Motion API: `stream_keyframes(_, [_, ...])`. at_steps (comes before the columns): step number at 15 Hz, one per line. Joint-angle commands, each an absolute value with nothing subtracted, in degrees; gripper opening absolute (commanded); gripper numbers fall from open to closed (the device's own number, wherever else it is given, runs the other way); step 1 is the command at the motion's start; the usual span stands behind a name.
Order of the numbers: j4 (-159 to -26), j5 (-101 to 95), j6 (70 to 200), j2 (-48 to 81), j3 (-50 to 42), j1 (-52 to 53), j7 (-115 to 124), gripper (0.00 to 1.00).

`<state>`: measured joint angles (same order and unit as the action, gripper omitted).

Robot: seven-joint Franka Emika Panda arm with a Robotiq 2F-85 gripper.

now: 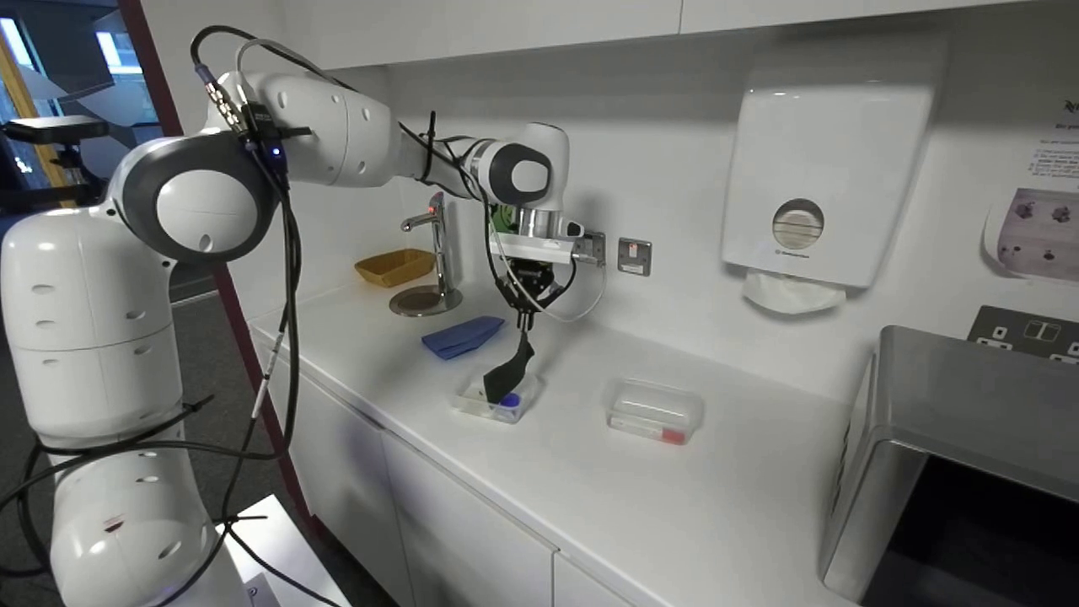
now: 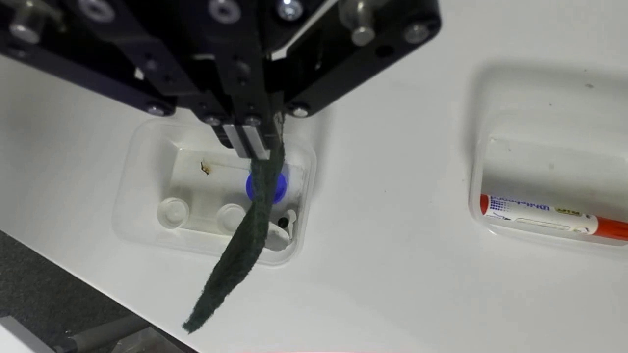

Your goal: Put the black object in the left bowl

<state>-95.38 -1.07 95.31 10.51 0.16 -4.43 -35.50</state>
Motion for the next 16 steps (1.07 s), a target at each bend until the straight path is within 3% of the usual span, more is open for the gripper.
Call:
stream_keyframes(1, [-96.66, -0.98, 92.59, 8.11, 0.28, -4.14, -36.29, 0.0])
stream_keyframes(16, [-95.34, -6.37, 94.87, 8.32, 0.86, -2.3, -38.92, 0.0])
